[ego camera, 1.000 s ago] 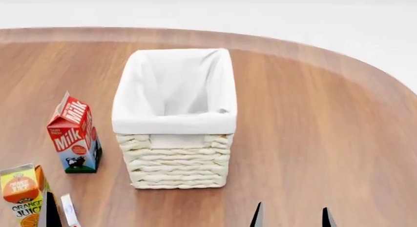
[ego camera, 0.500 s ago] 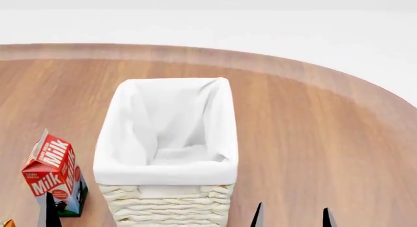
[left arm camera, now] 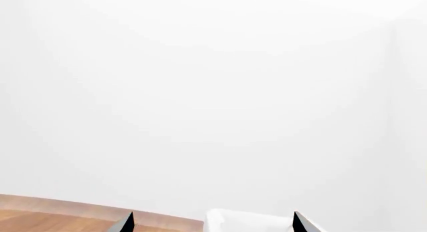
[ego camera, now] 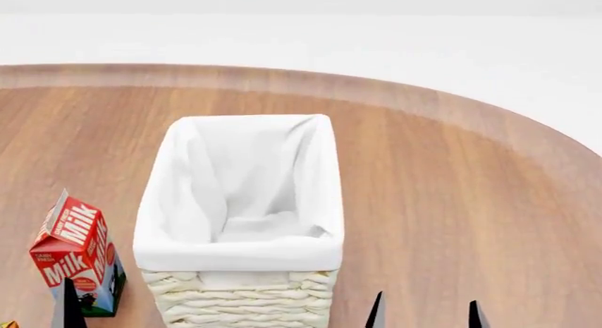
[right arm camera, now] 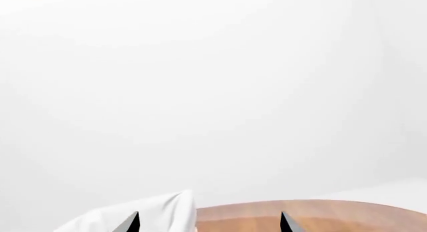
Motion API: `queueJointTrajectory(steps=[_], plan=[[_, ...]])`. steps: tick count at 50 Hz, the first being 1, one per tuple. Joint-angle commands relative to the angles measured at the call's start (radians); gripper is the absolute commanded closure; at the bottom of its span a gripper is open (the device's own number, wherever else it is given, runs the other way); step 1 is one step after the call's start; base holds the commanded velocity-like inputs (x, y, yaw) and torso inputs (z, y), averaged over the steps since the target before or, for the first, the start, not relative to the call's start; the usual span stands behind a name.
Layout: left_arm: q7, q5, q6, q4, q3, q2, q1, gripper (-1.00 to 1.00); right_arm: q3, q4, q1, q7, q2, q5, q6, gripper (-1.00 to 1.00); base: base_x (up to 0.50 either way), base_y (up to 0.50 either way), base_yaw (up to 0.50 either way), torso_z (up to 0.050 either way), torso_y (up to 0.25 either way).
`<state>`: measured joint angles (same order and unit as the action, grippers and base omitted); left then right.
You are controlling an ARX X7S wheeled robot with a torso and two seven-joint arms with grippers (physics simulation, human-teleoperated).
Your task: Pick up the alphabet soup, and put it in the basket.
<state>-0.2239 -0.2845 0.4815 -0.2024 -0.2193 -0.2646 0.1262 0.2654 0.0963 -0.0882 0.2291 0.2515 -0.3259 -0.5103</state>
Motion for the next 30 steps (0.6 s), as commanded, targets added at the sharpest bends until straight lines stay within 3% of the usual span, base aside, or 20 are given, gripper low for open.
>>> queueJointTrajectory(steps=[1, 11, 18, 30], plan=[[-0.007, -0.001, 0.0, -0.008, 0.0, -0.006, 0.004, -1.0, 0.018, 0.047, -0.015, -0.011, 0.042, -0.001, 0.041, -1.0, 0.0, 0.0, 0.0, 0.0, 0.0], [-0.013, 0.005, -0.009, 0.005, -0.005, -0.006, -0.005, -1.0, 0.053, 0.002, -0.007, -0.108, 0.131, 0.043, 0.042, -1.0, 0.0, 0.0, 0.0, 0.0, 0.0], [-0.017, 0.007, -0.01, 0.008, -0.007, -0.007, -0.006, -1.0, 0.068, -0.012, -0.008, -0.19, 0.168, -0.051, 0.022, -1.0, 0.0, 0.0, 0.0, 0.0, 0.0], [-0.024, 0.009, -0.009, 0.004, -0.008, -0.011, -0.006, -1.0, 0.17, 0.053, 0.005, -0.402, 0.289, -0.241, 0.129, -1.0, 0.0, 0.0, 0.0, 0.0, 0.0]])
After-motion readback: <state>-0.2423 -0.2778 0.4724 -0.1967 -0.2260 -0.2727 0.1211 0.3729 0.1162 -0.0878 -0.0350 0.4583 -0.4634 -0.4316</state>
